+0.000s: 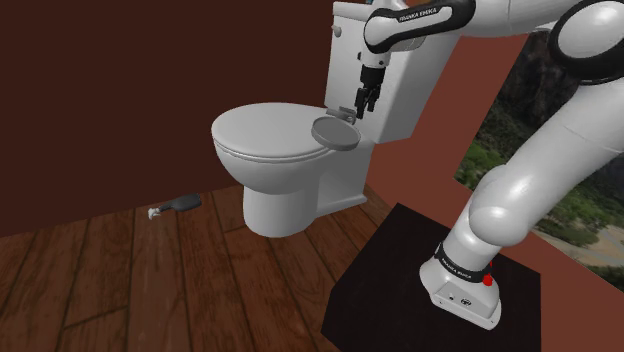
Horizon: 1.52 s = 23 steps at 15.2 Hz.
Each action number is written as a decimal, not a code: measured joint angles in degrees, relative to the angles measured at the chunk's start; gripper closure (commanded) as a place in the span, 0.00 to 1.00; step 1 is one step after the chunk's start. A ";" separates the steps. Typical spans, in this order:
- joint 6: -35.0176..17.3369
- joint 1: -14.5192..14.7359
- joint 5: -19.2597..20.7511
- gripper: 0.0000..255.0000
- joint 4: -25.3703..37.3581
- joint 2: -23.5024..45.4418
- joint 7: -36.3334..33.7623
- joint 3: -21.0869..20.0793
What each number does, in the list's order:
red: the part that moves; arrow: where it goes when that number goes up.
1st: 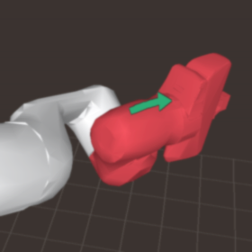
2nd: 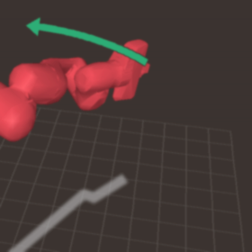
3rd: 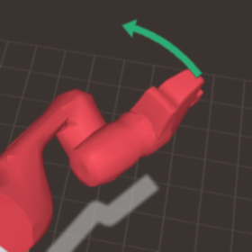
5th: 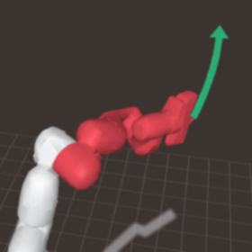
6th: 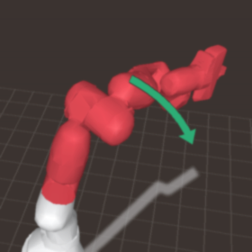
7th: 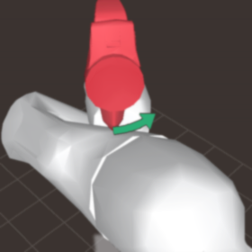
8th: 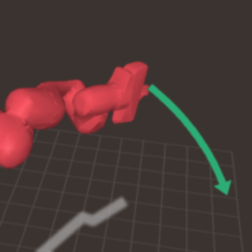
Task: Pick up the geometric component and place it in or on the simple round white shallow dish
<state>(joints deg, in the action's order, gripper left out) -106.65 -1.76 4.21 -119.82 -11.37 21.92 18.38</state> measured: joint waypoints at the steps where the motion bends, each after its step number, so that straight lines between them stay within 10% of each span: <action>1: -0.52 -0.09 -0.57 0.00 2.12 2.72 1.47 0.68; 15: 3.78 -6.97 -12.49 0.00 37.59 35.63 19.08 3.44; 23: -2.18 -5.93 -14.82 0.00 33.83 35.04 20.09 4.61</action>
<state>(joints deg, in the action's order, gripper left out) -108.83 -7.69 -10.61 -85.99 23.67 42.01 22.99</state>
